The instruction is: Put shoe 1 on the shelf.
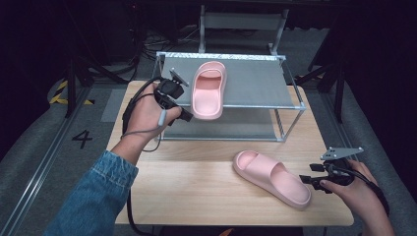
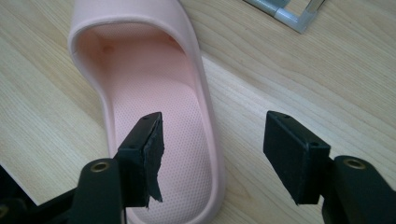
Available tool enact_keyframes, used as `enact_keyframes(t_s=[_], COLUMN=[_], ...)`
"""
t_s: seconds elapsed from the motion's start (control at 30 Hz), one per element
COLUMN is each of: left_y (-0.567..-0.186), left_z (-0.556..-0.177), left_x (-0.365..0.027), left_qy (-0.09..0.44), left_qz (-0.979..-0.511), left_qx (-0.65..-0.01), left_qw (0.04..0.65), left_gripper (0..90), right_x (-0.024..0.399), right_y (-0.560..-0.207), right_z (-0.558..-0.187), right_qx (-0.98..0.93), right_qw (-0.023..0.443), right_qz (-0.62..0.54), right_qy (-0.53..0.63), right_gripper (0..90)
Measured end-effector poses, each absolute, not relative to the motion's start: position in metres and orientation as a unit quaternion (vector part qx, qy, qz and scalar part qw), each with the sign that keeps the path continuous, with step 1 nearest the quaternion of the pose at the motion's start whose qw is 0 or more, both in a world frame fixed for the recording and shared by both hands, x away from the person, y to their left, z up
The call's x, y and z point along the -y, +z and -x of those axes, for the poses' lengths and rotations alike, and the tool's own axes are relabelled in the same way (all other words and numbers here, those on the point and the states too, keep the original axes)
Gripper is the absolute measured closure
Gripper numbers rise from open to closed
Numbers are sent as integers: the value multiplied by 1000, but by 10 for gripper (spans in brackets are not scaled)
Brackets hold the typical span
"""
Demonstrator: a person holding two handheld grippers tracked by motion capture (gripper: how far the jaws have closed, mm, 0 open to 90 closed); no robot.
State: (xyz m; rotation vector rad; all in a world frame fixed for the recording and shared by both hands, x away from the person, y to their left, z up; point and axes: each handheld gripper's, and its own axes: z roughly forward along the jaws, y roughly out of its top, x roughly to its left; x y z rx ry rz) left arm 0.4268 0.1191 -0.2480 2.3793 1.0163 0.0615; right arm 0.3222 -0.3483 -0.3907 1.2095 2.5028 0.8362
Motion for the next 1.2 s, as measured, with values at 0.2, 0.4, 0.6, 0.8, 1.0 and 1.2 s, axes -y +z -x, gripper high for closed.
enact_keyframes(t_s=[0.2,0.4,0.6,0.8,1.0,1.2], left_y=[-248,-258,-261,-266,-269,-273], left_z=[-411,-417,-428,-445,-462,-473], left_x=[-96,-80,-70,-65,-59,-58], left_qy=[2,15,34,34,34,31], left_qz=[-901,-909,-906,-897,-891,-886], left_qx=[-341,-328,-330,-343,-355,-364], left_qw=[269,257,262,278,281,285], left_gripper=[737,684,639,600,555,540], right_x=[347,348,348,347,347,347], right_y=[-391,-391,-392,-392,-393,-392], right_z=[-322,-322,-322,-322,-322,-322], right_qx=[-858,-857,-858,-859,-858,-859], right_qw=[118,118,119,118,120,117], right_qz=[-414,-414,-412,-411,-411,-410], right_qy=[282,283,282,283,282,282], right_gripper=[389,389,389,389,389,389])
